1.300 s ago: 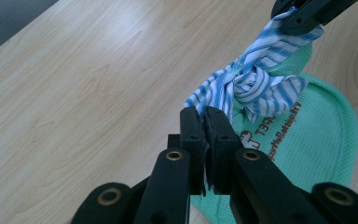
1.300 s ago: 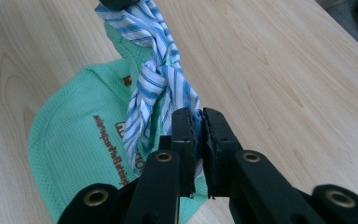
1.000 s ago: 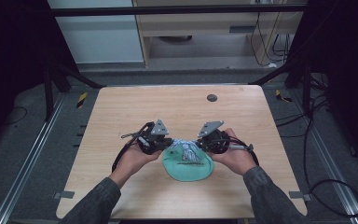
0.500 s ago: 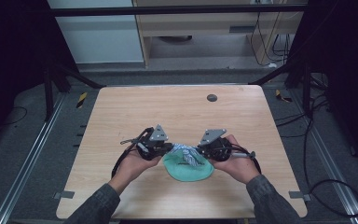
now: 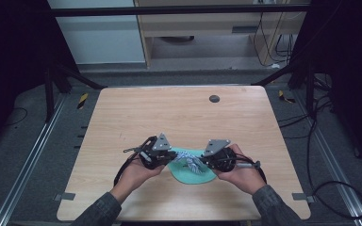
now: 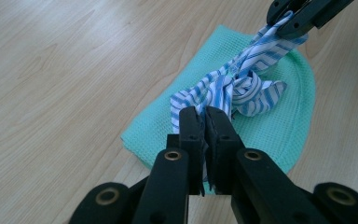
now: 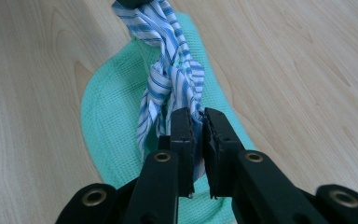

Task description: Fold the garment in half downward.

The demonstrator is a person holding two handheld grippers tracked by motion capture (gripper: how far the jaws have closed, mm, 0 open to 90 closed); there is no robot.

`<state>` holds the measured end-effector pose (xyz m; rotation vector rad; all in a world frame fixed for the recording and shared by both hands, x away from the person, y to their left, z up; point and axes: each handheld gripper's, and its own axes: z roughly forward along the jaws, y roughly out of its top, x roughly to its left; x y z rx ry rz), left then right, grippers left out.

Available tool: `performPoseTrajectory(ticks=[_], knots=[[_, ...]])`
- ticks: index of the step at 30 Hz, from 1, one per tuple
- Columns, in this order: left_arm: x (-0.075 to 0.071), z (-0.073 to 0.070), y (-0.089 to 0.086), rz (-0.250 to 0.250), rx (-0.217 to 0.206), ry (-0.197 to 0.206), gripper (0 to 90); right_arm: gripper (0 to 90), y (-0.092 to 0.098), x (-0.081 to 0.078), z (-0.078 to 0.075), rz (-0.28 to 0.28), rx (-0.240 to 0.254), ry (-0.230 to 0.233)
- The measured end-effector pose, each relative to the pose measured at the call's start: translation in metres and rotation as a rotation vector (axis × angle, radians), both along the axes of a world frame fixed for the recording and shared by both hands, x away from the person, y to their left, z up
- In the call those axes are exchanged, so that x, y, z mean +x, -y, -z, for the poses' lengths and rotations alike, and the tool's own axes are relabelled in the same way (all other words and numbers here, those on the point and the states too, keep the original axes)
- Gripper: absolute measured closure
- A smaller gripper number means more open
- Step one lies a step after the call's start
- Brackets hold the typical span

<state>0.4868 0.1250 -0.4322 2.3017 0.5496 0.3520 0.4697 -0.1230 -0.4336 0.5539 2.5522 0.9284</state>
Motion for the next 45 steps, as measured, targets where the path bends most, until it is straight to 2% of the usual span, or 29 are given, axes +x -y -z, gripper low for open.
performPoseTrajectory(ticks=[16, 25, 29, 35, 45], knots=[[-0.008, 0.007, -0.004, 0.018, -0.014, -0.02, 83.8, 79.7, -0.001, -0.011, 0.008, -0.013, 0.003, -0.021], [-0.014, 0.014, -0.005, 0.03, 0.006, -0.022, 85.3, 78.4, -0.002, -0.017, 0.011, -0.023, 0.0, -0.032], [-0.017, 0.019, -0.005, 0.026, -0.005, -0.033, 85.8, 77.0, -0.002, -0.02, 0.013, -0.025, 0.004, -0.033], [-0.021, 0.023, -0.004, 0.038, 0.016, -0.043, 87.1, 75.8, -0.001, -0.024, 0.015, -0.029, -0.001, -0.04], [-0.03, 0.024, -0.004, 0.056, 0.018, -0.036, 87.3, 74.4, 0.003, -0.034, 0.022, -0.025, 0.0, -0.055]])
